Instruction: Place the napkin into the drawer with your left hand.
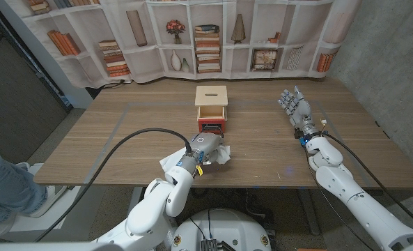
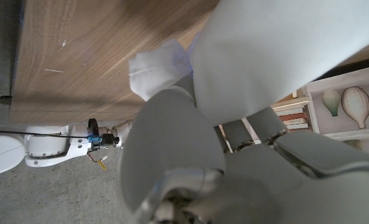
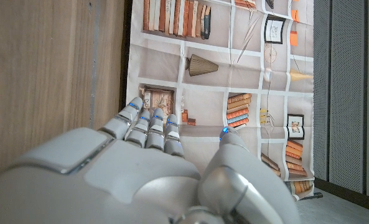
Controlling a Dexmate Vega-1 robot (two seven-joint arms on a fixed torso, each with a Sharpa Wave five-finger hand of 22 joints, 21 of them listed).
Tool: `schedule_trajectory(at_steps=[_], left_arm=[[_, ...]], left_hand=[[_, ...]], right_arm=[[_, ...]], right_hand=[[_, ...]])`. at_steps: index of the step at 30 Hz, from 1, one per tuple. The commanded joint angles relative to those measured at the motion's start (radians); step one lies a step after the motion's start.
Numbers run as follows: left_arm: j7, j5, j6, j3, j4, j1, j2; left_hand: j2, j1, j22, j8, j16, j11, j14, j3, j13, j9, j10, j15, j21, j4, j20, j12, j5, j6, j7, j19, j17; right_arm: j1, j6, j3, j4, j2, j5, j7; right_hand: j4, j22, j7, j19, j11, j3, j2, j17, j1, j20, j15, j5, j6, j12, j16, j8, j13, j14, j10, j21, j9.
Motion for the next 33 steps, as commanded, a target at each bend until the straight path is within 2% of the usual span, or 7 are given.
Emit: schedule_trajectory(at_steps=[1, 13, 19, 33], left_arm=[[-0.021, -0.045, -0.016, -0.029, -0.039, 0.002, 0.014], [-0.092, 0.037, 0.017, -0.015, -0.071, -0.012, 0.010], [-0.135, 0.152, 0.034, 0.006, -0.079, -0.014, 0.000], [-0.182, 0.259, -0.002, -0.032, -0.100, 0.010, -0.026]], left_hand=[[0.000, 0.002, 0.000, 0.008, 0.003, -0.002, 0.026, -0.003, 0.006, 0.001, 0.009, -0.118, 0.008, 0.002, -0.041, -0.004, 0.003, 0.005, 0.005, -0.003, 0.012], [-0.001, -0.003, -0.001, 0.009, -0.001, -0.004, 0.030, -0.006, 0.015, 0.001, 0.012, -0.117, 0.019, 0.005, -0.042, -0.006, 0.003, 0.003, 0.001, -0.006, 0.020], [-0.002, -0.004, -0.001, 0.009, -0.003, -0.006, 0.031, -0.008, 0.019, 0.000, 0.010, -0.119, 0.025, 0.005, -0.042, -0.009, 0.003, 0.002, -0.002, -0.007, 0.025], [-0.003, -0.008, -0.002, 0.011, -0.007, -0.009, 0.032, -0.011, 0.028, 0.000, 0.013, -0.119, 0.035, 0.007, -0.043, -0.012, 0.002, 0.002, -0.004, -0.012, 0.034]], right_arm=[[0.000, 0.001, 0.005, -0.002, -0.005, 0.003, 0.004], [-0.003, 0.007, 0.010, -0.004, -0.006, 0.009, 0.012], [-0.009, 0.013, 0.014, -0.010, -0.009, 0.008, 0.013], [-0.010, 0.012, 0.013, -0.011, -0.006, 0.008, 0.009]], right_hand=[[-0.005, 0.003, 0.004, -0.002, 0.000, 0.001, -0.001, 0.004, 0.007, -0.010, 0.006, 0.003, 0.008, -0.005, 0.001, 0.001, 0.004, 0.004, 0.007, 0.003, 0.004], [-0.006, 0.003, 0.004, -0.002, 0.001, 0.001, 0.000, 0.004, 0.008, -0.012, 0.006, 0.002, 0.009, -0.005, 0.001, 0.001, 0.004, 0.004, 0.007, 0.002, 0.004], [-0.007, 0.003, 0.004, -0.002, 0.000, 0.001, 0.001, 0.004, 0.008, -0.012, 0.006, 0.002, 0.009, -0.005, 0.001, 0.001, 0.004, 0.004, 0.007, 0.002, 0.004], [-0.007, 0.003, 0.004, -0.001, 0.000, 0.001, 0.002, 0.004, 0.009, -0.012, 0.006, 0.002, 0.009, -0.005, 0.000, 0.001, 0.004, 0.004, 0.008, 0.002, 0.004]])
